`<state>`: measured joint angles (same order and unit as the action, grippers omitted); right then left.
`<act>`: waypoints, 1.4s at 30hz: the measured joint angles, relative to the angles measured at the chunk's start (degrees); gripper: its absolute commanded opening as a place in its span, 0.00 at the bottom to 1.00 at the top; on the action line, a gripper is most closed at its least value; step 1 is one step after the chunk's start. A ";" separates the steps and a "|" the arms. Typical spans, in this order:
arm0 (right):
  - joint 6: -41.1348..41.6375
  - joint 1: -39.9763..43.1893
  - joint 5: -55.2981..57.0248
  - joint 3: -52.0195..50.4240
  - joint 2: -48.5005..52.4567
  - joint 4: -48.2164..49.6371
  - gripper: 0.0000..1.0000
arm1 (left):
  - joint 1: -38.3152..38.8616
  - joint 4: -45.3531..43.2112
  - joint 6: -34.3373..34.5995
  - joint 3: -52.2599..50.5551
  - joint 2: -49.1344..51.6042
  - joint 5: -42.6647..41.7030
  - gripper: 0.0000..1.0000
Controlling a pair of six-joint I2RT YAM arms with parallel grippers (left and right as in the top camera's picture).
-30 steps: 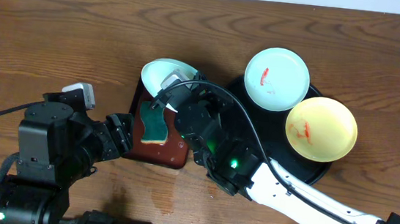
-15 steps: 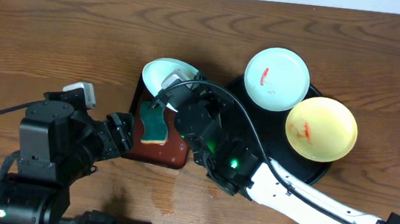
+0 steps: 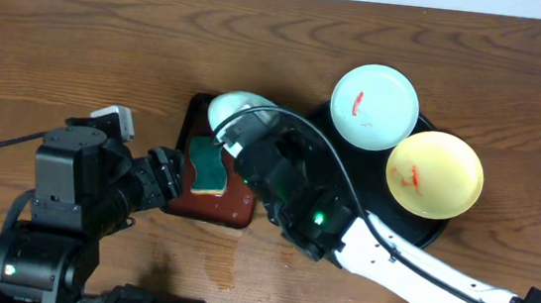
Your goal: Clean dirty plates on tray and stack at the side
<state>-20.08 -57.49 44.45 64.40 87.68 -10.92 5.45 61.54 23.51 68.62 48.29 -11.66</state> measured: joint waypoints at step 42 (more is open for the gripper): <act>42.36 101.53 -53.22 1.01 -3.52 -32.11 0.01 | 0.00 0.02 0.00 0.00 5.99 0.00 0.72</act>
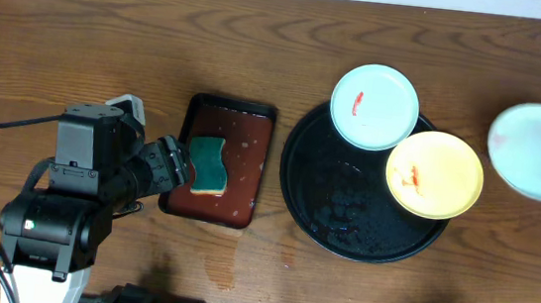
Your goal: Clean dirty plates on tray and stack at the side
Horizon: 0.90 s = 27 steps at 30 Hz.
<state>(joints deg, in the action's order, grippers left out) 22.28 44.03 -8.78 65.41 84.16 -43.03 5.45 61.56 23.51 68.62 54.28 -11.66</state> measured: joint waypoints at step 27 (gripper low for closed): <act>-11.28 -7.08 -13.92 0.39 2.27 -3.34 0.58 | 0.00 1.07 0.00 0.00 0.33 0.00 0.72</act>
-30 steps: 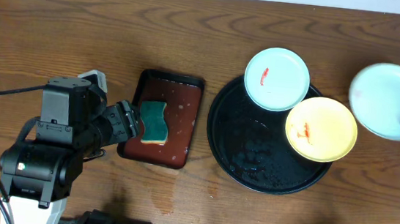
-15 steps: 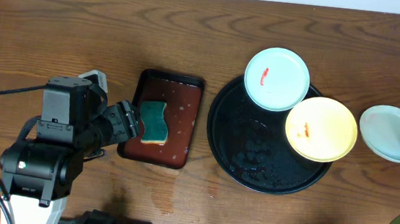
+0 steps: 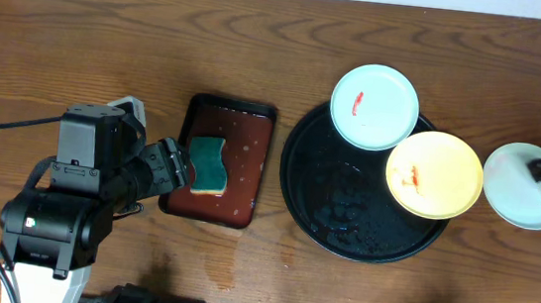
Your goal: Clean dirty plates on tray and stack at the side
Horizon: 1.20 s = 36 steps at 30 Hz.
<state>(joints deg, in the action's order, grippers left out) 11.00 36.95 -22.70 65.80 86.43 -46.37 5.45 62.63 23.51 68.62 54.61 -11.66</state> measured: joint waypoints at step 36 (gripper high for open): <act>2.82 -26.49 22.71 -4.66 -4.11 -9.49 0.01 | 0.00 0.17 0.00 0.00 0.00 0.02 0.72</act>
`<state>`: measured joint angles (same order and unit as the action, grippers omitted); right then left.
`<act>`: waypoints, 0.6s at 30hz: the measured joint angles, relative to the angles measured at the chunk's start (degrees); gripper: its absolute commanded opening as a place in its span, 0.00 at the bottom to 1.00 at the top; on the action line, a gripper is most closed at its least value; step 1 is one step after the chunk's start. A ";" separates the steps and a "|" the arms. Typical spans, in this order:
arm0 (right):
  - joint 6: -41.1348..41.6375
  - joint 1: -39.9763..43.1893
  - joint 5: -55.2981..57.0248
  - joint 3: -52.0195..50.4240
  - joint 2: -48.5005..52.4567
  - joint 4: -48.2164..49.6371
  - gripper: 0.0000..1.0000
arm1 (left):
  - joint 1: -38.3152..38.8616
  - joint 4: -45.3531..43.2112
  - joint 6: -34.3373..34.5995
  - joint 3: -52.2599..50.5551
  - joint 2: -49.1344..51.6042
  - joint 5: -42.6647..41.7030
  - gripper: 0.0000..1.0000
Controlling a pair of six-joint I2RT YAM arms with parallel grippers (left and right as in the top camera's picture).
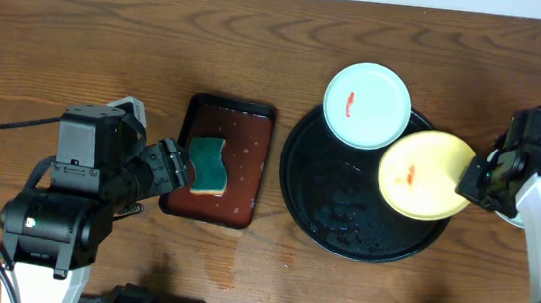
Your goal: Clean dirty plates on tray and stack at the side
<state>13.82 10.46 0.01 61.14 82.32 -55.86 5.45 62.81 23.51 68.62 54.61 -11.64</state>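
Observation:
A yellow plate (417, 176) with a red smear lies on the round black tray (329, 212). A pale plate (364, 106) with a red smear rests on the tray's far rim. My right gripper (469, 181) is at the yellow plate's right rim; the overhead view does not show how its jaws stand. A sliver of a clean pale plate (510, 217) shows on the table under the right arm. A green sponge (209, 163) lies in the small brown tray (236, 198). My left gripper (179, 167) sits at the sponge's left edge, its grip unclear.
The brown tray holds wet spots around the sponge. A black cable runs from the left arm to the table's left edge. The table's far edge meets a white wall.
My right gripper has left the clean pale plate at the right and is now at the yellow plate's right rim. Both smeared plates sit slightly further left. The left arm has not moved.
My right arm reached across to the brown tray with a pale plate beside the sponge. Then that plate was at the far right of the table, then lying beside the black tray under the right gripper. Now the gripper is at the yellow plate.

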 measured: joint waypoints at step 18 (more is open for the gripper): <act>14.73 -22.03 -5.70 -10.19 6.97 13.46 0.37 | 0.00 2.69 -2.43 0.00 6.71 -0.63 0.72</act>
<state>28.56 -11.57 -5.69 50.96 89.30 -42.39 5.45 65.49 21.08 68.62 61.32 -12.27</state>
